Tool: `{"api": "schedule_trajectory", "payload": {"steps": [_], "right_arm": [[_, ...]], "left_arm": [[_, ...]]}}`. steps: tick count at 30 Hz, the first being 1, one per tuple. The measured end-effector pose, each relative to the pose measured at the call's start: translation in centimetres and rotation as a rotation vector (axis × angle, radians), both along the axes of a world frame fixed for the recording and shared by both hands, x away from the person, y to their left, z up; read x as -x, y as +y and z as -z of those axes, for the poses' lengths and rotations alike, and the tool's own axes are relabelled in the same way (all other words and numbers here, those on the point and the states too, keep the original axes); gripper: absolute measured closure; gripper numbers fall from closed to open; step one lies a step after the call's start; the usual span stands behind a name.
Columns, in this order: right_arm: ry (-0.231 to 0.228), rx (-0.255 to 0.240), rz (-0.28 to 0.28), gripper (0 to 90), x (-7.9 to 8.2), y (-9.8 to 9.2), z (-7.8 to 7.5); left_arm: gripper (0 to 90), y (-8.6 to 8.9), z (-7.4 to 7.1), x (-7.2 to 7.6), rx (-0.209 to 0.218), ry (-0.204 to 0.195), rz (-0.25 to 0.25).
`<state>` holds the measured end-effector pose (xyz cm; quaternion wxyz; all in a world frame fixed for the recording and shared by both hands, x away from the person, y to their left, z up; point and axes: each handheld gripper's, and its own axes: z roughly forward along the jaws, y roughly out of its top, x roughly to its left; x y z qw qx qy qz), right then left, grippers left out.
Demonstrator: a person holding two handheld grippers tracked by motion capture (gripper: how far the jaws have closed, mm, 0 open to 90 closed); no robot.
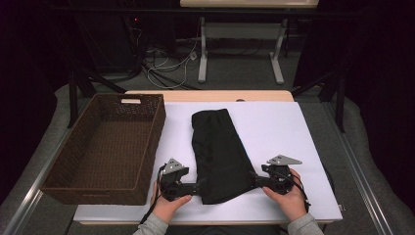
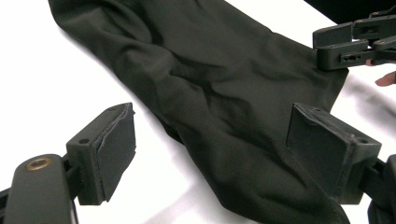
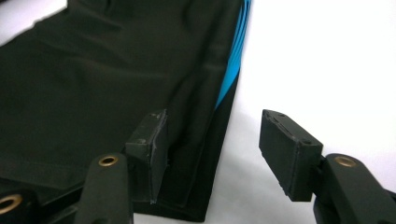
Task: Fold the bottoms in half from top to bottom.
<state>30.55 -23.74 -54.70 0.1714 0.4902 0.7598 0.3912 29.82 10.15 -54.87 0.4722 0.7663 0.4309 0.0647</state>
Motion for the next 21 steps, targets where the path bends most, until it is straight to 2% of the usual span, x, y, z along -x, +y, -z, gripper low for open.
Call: {"api": "schedule_trajectory", "payload": {"steps": [4, 11, 21], "right_arm": [[0.021, 0.020, -0.001, 43.5, -0.03, -0.15, 0.27], [0.077, 0.014, 0.006, 49.4, 0.14, -0.41, 0.63], [0.171, -0.061, 0.006, 62.5, 0.44, -0.13, 0.74]], "left_arm": [[15.8, -0.01, 0.16, 0.10, -0.002, 0.006, -0.005], [16.4, -0.14, 0.44, 0.18, -0.009, 0.022, -0.002], [17.0, -0.28, 0.74, 0.42, -0.014, 0.039, 0.001]]}}
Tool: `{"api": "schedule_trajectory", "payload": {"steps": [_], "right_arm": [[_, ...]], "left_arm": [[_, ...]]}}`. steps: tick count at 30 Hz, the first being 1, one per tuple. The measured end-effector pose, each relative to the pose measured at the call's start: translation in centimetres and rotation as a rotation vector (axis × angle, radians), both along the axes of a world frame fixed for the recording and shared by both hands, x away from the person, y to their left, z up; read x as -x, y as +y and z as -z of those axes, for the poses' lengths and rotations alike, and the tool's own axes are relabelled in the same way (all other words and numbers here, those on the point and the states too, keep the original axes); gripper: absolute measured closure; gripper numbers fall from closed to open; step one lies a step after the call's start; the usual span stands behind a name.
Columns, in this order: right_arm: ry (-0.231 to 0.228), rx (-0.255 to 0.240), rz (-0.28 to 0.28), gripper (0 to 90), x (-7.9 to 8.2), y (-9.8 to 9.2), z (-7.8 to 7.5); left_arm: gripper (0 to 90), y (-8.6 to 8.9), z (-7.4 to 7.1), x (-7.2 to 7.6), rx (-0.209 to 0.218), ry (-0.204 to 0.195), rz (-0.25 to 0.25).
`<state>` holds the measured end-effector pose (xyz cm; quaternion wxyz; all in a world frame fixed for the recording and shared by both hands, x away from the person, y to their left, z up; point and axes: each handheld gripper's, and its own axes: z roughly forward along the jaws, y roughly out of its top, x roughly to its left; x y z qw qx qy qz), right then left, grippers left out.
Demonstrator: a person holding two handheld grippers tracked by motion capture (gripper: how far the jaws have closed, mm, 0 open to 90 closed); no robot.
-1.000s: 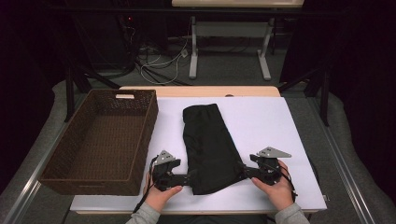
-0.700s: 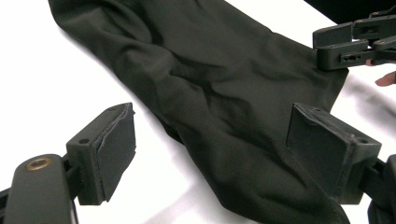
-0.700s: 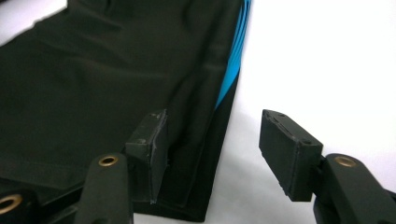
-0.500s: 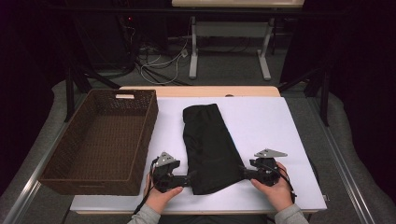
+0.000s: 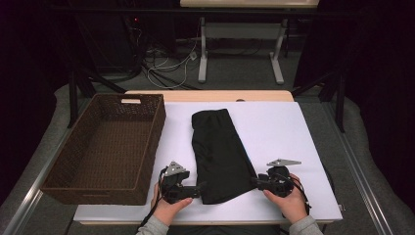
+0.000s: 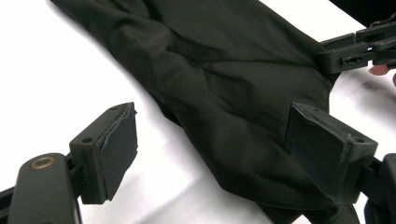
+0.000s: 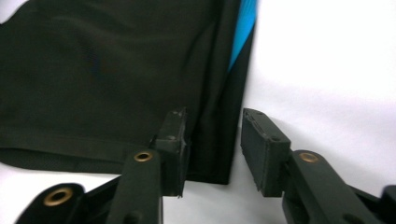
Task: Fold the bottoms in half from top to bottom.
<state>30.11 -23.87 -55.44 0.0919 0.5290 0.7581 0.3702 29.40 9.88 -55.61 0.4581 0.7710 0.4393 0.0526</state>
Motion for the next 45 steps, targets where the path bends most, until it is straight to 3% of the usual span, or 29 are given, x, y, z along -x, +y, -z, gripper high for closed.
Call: {"api": "schedule_trajectory", "payload": {"steps": [5, 12, 22, 24, 26, 29, 33, 36, 45], "right_arm": [[0.024, -0.019, -0.007, 65.6, 0.0, 0.2, 0.0], [0.061, -0.059, -0.027, 79.9, -0.1, 0.2, 0.0], [0.043, -0.053, -0.049, 83.1, 0.4, -0.1, -0.3], [0.034, -0.052, -0.052, 83.2, 0.5, -0.2, -0.3], [0.037, -0.059, -0.053, 83.2, 0.6, -0.4, -0.2], [0.046, -0.068, -0.046, 83.1, 0.8, -0.4, -0.2], [0.046, -0.072, -0.046, 83.2, 0.8, -0.4, -0.2], [0.045, -0.098, -0.040, 83.2, 0.7, -0.4, -0.1], [0.046, -0.091, -0.035, 83.1, 0.7, -0.1, -0.3]], "left_arm": [[17.7, -0.1, 0.2, 0.1, -0.015, 0.004, 0.000], [18.4, -0.1, 0.4, 0.2, -0.022, 0.021, -0.001], [22.6, -0.8, 0.8, 0.9, -0.039, 0.059, 0.033], [25.2, -0.9, 0.9, 0.9, -0.042, 0.061, 0.035], [34.0, -1.2, 0.8, 1.0, -0.035, 0.073, 0.042], [35.3, -1.7, 0.8, 1.1, -0.040, 0.078, 0.056], [37.8, -2.1, 0.7, 0.7, -0.003, 0.129, 0.064], [42.2, -2.5, 0.6, 0.5, -0.012, 0.147, 0.079], [61.5, -2.8, 0.8, 0.3, -0.026, 0.136, 0.080]]}}
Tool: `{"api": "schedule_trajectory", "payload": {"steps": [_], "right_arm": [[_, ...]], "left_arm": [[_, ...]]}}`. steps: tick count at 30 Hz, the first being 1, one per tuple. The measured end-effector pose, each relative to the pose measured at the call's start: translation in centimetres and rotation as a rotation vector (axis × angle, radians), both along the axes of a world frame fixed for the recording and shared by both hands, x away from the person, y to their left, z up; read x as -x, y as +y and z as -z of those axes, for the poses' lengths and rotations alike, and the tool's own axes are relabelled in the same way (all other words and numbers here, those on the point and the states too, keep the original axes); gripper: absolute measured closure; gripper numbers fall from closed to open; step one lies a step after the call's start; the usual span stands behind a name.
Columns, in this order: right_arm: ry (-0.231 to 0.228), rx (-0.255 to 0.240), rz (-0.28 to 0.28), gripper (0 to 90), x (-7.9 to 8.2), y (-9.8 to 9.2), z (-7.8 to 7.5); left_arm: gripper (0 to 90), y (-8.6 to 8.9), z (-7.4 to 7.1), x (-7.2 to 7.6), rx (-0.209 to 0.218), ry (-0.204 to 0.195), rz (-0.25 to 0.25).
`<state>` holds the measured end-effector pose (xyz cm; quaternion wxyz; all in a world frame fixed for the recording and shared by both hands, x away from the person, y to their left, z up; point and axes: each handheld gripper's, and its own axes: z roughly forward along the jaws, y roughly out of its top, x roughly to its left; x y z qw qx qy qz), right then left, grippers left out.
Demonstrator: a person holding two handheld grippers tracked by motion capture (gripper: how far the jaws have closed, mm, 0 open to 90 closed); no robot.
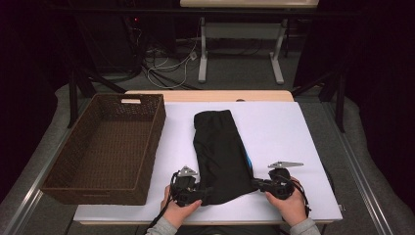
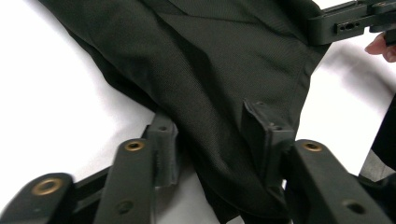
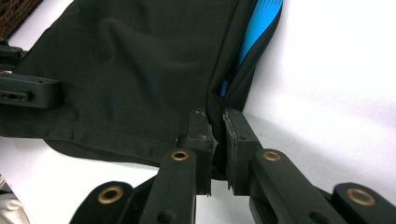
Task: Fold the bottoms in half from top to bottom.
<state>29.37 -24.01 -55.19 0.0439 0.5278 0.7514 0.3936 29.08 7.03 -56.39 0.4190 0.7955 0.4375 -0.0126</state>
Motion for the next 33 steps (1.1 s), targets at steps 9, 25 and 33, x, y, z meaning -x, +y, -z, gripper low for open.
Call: {"api": "schedule_trajectory", "payload": {"steps": [9, 25, 33], "right_arm": [[-0.009, 0.001, -0.003, 83.2, 0.0, 0.3, 0.0], [-0.047, -0.033, -0.015, 83.3, 0.7, 0.4, -0.7], [-0.043, -0.069, -0.016, 83.2, 1.5, 0.5, -1.0]], "left_arm": [[80.5, -0.1, 0.2, -0.5, 0.019, 0.025, 0.015], [82.4, 0.6, -0.5, -0.3, 0.019, 0.002, 0.036], [82.4, 1.6, -1.1, 0.2, 0.031, 0.015, 0.051]]}}
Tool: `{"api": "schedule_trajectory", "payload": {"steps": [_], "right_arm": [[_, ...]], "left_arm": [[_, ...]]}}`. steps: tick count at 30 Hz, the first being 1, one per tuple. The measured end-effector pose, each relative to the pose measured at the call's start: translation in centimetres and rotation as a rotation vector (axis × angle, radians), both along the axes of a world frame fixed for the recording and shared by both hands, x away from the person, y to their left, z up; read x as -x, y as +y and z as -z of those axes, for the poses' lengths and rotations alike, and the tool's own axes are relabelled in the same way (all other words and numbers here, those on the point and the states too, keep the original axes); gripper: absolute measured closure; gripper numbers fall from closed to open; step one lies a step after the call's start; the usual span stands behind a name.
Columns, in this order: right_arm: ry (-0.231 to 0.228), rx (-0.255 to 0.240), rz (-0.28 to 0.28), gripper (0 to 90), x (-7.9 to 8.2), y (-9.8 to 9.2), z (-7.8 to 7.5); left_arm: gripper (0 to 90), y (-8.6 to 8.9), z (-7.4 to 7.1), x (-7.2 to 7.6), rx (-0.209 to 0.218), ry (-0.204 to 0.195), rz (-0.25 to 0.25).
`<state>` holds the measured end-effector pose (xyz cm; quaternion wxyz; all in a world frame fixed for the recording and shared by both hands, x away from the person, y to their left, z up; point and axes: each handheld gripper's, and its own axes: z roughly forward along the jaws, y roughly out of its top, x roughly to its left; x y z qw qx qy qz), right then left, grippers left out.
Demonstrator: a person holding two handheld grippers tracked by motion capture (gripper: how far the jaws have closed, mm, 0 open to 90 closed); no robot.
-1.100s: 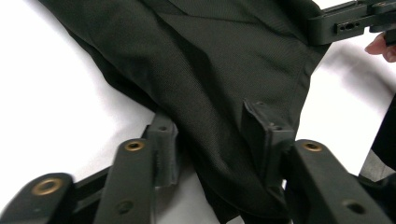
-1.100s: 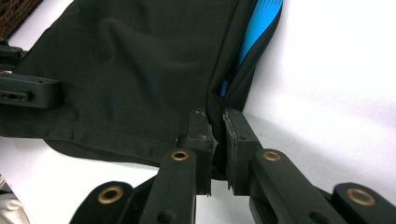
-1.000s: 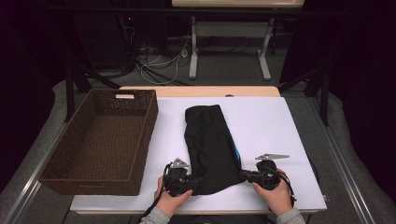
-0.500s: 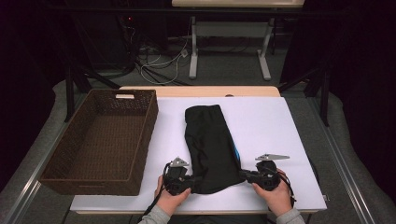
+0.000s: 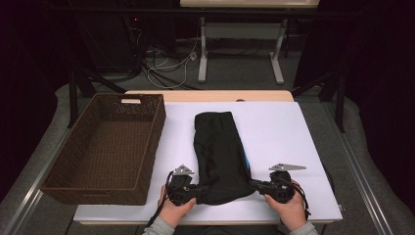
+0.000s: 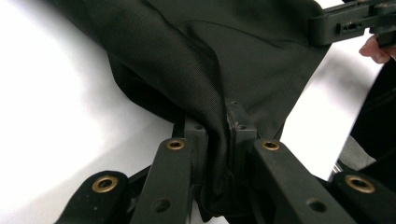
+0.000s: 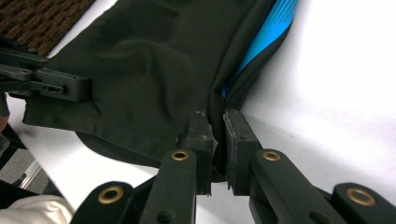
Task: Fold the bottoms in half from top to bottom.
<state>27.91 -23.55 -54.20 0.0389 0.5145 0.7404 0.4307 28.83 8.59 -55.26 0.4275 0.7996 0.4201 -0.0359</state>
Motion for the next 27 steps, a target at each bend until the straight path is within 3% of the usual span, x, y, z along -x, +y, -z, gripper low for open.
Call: {"api": "schedule_trajectory", "payload": {"steps": [7, 14, 27], "right_arm": [[-0.016, -0.026, -0.033, 83.2, 1.3, 0.2, -0.4], [0.000, -0.044, -0.043, 83.2, 2.5, 0.3, -0.5], [0.003, -0.054, -0.065, 83.2, 4.5, 0.6, -0.2]], "left_arm": [[82.4, 0.8, -0.7, 0.9, 0.016, -0.004, 0.012], [82.4, 1.4, -0.6, 1.9, 0.034, -0.005, 0.013], [82.4, 1.9, -0.7, 3.4, 0.029, -0.008, 0.016]]}}
